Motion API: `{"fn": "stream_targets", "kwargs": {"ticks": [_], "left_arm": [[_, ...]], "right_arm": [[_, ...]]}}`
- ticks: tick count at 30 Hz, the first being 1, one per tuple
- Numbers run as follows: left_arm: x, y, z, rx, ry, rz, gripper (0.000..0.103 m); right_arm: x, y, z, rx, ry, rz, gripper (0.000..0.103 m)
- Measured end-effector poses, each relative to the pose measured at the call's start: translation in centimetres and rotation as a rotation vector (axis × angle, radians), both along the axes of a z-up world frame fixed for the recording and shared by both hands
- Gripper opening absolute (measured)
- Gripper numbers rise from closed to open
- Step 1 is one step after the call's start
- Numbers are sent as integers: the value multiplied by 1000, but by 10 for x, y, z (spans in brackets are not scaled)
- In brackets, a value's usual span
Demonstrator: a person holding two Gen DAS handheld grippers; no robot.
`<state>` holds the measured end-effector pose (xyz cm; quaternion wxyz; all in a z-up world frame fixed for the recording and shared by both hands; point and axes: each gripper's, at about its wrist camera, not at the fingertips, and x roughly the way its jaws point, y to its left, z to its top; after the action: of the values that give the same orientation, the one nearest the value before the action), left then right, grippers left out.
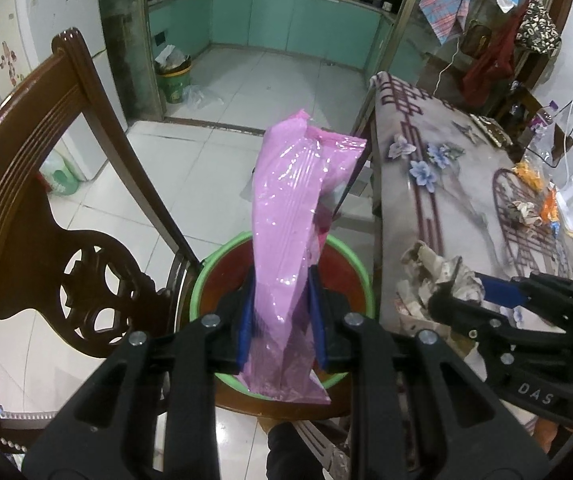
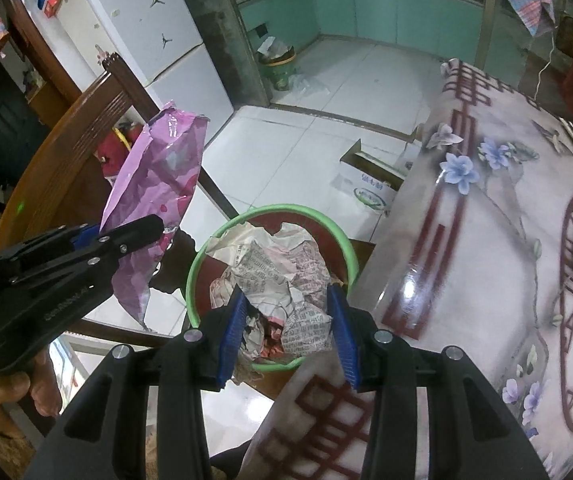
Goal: Collect trash
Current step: 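Open both grippers to drop the wrapper and newspaper into the bucket, then grasp the white printed paper bag with the left gripper while the right grasps the orange snack bag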
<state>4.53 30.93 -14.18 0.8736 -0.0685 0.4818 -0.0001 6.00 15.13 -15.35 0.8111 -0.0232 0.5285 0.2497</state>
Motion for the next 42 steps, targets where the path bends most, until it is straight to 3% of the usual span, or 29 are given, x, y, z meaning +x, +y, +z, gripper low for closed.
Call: {"fn": "stream_targets", "kwargs": {"ticks": [14, 16, 17, 18, 24, 28, 34, 42], "left_arm": [[23, 16, -31, -16, 84, 19, 25], [25, 17, -34, -18, 96, 29, 44], [26, 18, -34, -18, 95, 39, 67], [25, 20, -32, -26, 82, 51, 71], [22, 16, -21, -13, 61, 73, 76], [19, 2, -8, -6, 33, 59, 78], [15, -46, 10, -6, -10, 2, 81], [18, -176, 19, -44, -32, -151, 83]], "right_arm": [[19, 25, -23, -33, 57, 56, 44], [22, 26, -26, -31, 65, 59, 53], [24, 25, -27, -25, 70, 52, 65], [25, 24, -26, -18, 69, 44, 71], [25, 11, -19, 9, 55, 25, 71], [22, -14, -9, 29, 29, -26, 72], [13, -89, 4, 50, -9, -169, 73], [-6, -233, 14, 8, -44, -357, 74]]}}
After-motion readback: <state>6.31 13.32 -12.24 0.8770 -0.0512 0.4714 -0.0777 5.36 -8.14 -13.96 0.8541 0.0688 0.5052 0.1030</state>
